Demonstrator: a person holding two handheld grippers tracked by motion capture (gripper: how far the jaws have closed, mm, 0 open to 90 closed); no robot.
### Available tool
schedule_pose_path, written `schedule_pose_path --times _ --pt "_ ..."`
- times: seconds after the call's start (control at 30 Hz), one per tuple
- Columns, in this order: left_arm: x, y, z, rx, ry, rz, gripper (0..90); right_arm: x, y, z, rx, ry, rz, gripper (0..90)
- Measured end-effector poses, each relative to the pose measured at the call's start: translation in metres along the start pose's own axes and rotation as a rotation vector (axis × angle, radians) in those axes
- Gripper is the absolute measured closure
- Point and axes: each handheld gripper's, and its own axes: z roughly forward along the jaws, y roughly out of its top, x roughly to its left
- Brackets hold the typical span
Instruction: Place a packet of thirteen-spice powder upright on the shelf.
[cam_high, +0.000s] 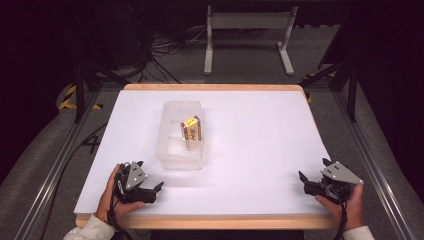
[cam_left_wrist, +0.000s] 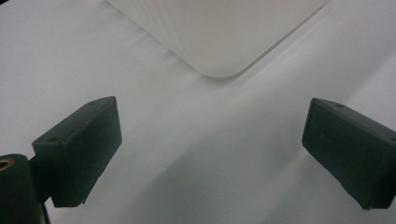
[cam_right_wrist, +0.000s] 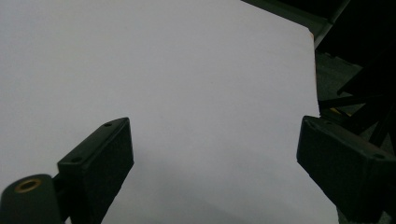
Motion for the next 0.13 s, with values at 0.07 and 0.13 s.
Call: schedule_pose_path --times 0.07,0.13 --pt "-0.0004 0.0004 0.0003 0.002 0.000 -0.001 5.3 0.0001 -0.0004 0.0003 0.006 -0.005 -0.002 11.0" --pt "-0.0005 0.0011 0.0012 0.001 0.000 0.002 5.3 -0.0005 -0.0007 0.0004 0.010 -0.003 0.003 10.9"
